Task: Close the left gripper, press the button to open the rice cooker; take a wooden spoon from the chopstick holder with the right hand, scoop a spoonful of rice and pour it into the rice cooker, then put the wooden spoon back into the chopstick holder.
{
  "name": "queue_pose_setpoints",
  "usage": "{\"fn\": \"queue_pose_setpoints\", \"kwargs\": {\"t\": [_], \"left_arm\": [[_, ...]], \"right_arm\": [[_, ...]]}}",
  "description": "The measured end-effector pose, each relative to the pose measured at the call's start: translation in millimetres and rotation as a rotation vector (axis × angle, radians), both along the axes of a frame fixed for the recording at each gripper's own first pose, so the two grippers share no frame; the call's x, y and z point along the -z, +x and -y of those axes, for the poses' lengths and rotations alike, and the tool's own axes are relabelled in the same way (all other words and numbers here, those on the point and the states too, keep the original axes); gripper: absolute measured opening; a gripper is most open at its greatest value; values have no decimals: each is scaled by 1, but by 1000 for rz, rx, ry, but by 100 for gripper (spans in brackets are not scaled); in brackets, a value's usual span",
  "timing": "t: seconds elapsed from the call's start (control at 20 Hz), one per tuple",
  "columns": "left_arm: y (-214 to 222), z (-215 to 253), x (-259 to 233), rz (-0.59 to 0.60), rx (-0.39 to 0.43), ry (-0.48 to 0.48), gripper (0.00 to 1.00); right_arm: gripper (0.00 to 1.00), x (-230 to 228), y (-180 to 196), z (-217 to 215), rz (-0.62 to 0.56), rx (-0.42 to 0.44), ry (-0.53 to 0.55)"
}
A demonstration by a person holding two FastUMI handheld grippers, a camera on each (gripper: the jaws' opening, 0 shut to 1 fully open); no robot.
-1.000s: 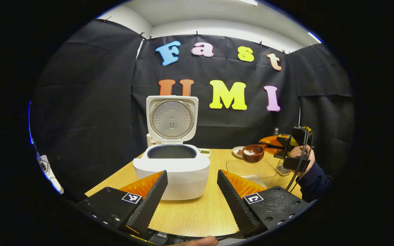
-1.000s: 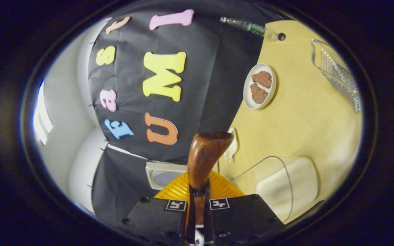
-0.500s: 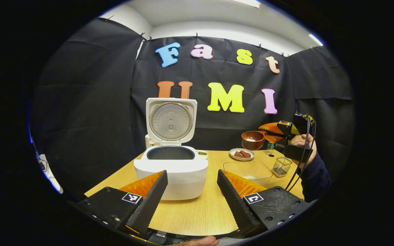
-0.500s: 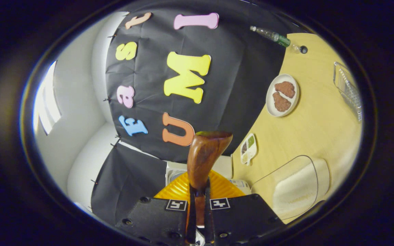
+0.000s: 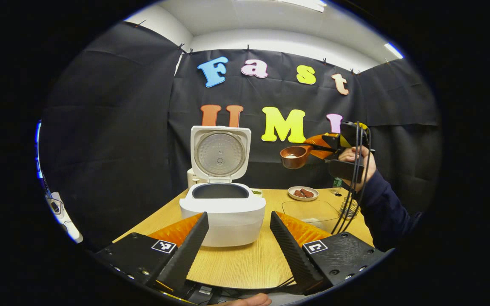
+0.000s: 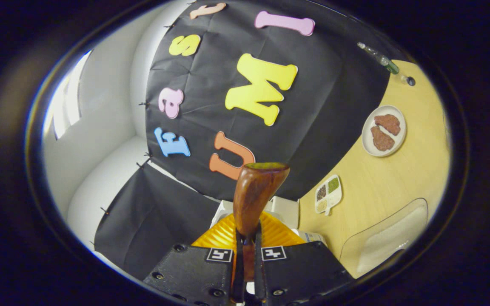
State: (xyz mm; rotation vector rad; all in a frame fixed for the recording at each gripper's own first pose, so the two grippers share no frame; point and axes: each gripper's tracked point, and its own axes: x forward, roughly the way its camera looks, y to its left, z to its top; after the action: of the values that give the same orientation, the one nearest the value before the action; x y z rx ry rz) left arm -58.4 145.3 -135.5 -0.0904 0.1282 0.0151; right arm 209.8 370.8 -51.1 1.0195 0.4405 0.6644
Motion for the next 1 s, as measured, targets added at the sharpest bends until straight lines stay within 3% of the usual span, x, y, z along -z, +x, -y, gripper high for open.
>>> {"fn": "queue_pose_setpoints", "kwargs": {"t": [0.4, 0.6, 0.8, 1.0], "left_arm": [[-15, -26, 12, -14, -55, -40, 92], [-19, -38, 15, -17, -76, -48, 92], [-19, -48, 24, -41, -103, -57, 93], [-23, -55, 29, -48, -117, -69, 92]], "right_arm": [[11, -10, 19, -105, 156, 25, -287], [12, -12, 15, -146, 318, 21, -455], [12, -4, 10, -181, 545, 16, -698], [12, 19, 1, -207, 618, -11, -833]]}}
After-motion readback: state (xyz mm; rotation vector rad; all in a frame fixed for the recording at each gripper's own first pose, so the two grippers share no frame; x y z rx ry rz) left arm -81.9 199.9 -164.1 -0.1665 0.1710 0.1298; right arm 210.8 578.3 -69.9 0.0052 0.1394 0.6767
